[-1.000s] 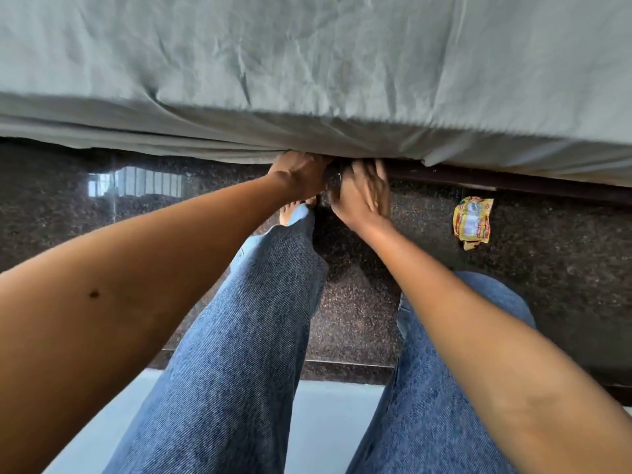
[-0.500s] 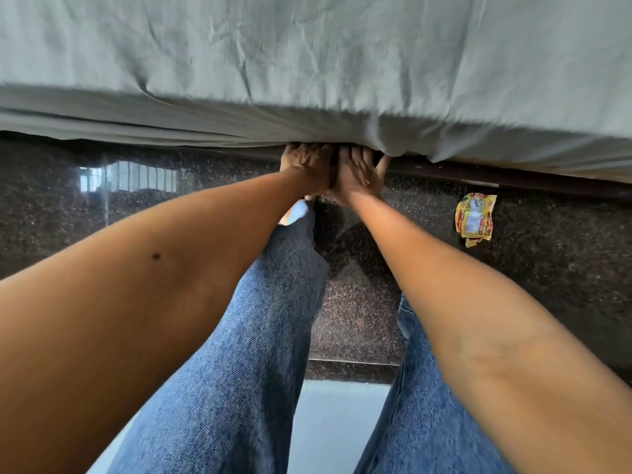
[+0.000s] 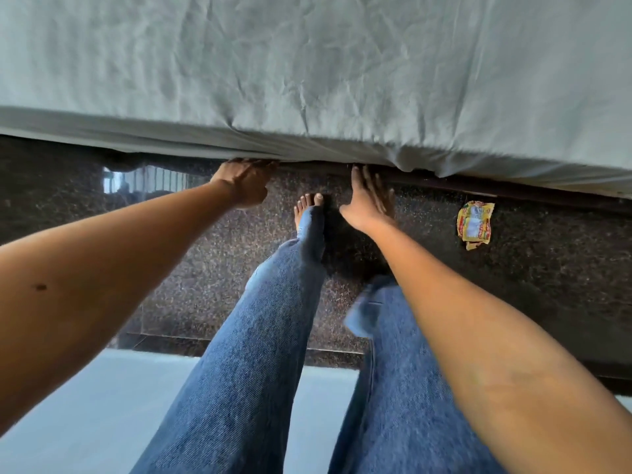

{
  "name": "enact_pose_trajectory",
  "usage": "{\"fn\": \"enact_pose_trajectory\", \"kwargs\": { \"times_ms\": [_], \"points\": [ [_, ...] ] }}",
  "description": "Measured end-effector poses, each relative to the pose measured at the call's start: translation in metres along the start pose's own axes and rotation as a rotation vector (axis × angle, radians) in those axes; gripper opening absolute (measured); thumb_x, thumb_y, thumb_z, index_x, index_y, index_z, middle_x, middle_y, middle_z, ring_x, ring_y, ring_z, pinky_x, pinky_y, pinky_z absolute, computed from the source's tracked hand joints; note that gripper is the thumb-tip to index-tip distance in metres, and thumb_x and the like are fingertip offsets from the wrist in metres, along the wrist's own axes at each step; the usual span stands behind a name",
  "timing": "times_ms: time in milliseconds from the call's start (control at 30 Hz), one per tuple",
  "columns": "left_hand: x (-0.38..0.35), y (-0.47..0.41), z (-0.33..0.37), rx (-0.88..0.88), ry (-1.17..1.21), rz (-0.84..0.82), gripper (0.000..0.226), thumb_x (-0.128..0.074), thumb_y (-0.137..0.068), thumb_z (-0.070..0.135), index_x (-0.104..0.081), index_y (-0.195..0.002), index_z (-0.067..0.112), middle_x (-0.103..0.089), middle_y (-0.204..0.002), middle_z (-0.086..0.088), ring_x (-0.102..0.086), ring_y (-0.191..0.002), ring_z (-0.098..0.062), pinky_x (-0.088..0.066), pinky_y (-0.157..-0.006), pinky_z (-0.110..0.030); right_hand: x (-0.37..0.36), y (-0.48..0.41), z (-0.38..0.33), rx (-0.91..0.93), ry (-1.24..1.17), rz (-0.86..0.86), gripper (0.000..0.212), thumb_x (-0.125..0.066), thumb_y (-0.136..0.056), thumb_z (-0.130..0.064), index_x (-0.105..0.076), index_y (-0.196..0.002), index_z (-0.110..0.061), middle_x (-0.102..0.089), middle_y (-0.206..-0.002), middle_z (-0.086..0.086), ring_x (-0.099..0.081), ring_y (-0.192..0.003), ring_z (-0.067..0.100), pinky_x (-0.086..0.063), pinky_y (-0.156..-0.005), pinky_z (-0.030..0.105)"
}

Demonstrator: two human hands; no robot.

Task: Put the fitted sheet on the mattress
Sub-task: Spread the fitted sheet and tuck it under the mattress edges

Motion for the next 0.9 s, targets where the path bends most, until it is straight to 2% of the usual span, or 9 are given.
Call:
{"fn": "enact_pose_trajectory", "kwargs": {
  "times_ms": [167, 300, 433, 567, 700, 800, 900],
  "points": [
    [-0.006, 0.010, -0.003, -0.016, 0.042, 0.002, 0.064, -0.043, -0.092, 0.013, -0.018, -0.150, 0.022, -0.018, -0.157, -0.004, -0.024, -0.142, -0.022, -0.020, -0.114, -0.034, -0.007, -0.001, -0.033, 0.122, 0.140, 0.016, 0.071, -0.042, -0.096, -0.030, 0.000, -0.152, -0.019, 0.010, -0.159, -0.005, 0.011, -0.146, 0.018, 0.006, -0.118, 0.045],
    [-0.013, 0.005, -0.011, 0.039, 0.084, -0.016, 0.066, -0.045, -0.092, 0.017, -0.015, -0.151, 0.019, -0.016, -0.157, -0.006, -0.018, -0.144, -0.022, -0.012, -0.116, -0.034, -0.018, -0.009, -0.065, 0.209, 0.188, -0.030, 0.071, -0.043, -0.097, -0.031, 0.001, -0.152, -0.020, 0.007, -0.159, -0.005, 0.007, -0.147, 0.018, 0.005, -0.118, 0.045],
    [-0.010, 0.005, -0.020, 0.082, 0.104, -0.032, 0.061, -0.045, -0.091, 0.019, -0.026, -0.148, 0.022, -0.031, -0.152, -0.007, -0.032, -0.137, -0.026, -0.025, -0.110, -0.033, -0.015, -0.013, -0.095, 0.259, 0.190, -0.064, 0.070, -0.043, -0.097, -0.033, -0.002, -0.152, -0.016, -0.002, -0.160, 0.001, 0.001, -0.147, 0.020, 0.003, -0.119, 0.043],
    [-0.013, 0.001, -0.038, 0.054, 0.101, -0.042, 0.058, -0.043, -0.091, 0.021, -0.030, -0.147, 0.025, -0.039, -0.147, -0.009, -0.042, -0.131, -0.029, -0.036, -0.102, -0.035, -0.022, -0.018, -0.114, 0.216, 0.221, -0.018, 0.069, -0.041, -0.096, -0.037, -0.008, -0.151, -0.013, -0.005, -0.159, 0.007, 0.001, -0.147, 0.024, 0.006, -0.118, 0.046],
    [-0.024, -0.004, -0.050, -0.035, 0.071, -0.012, 0.063, -0.046, -0.088, 0.018, -0.027, -0.147, 0.029, -0.046, -0.143, -0.011, -0.050, -0.122, -0.032, -0.043, -0.093, -0.038, -0.041, -0.020, -0.125, 0.098, 0.180, 0.124, 0.076, -0.053, -0.090, -0.039, -0.014, -0.150, -0.014, -0.010, -0.158, 0.011, 0.000, -0.146, 0.032, 0.011, -0.116, 0.052],
    [-0.018, -0.007, -0.059, -0.100, 0.010, 0.090, 0.059, -0.047, -0.086, 0.017, -0.036, -0.143, 0.029, -0.057, -0.131, -0.013, -0.058, -0.110, -0.035, -0.048, -0.083, -0.042, -0.044, -0.025, -0.139, 0.013, 0.117, 0.281, 0.073, -0.062, -0.084, -0.028, -0.026, -0.146, -0.012, -0.023, -0.151, 0.013, -0.010, -0.143, 0.036, 0.006, -0.116, 0.052],
    [-0.013, -0.009, -0.063, -0.196, -0.005, 0.132, 0.063, -0.042, -0.088, 0.016, -0.027, -0.147, 0.034, -0.050, -0.138, -0.013, -0.056, -0.112, -0.038, -0.047, -0.086, -0.043, -0.043, -0.027, -0.144, -0.048, 0.119, 0.407, 0.064, -0.063, -0.083, -0.020, -0.036, -0.140, -0.010, -0.032, -0.144, 0.015, -0.022, -0.140, 0.036, -0.001, -0.117, 0.050]
  ]
}}
Point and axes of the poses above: each hand's wrist, its own y-axis away from the middle knuckle, its own x-axis out of the back of the hand, z = x × y, the point moved 8 cm from there along -y, towards the middle knuckle
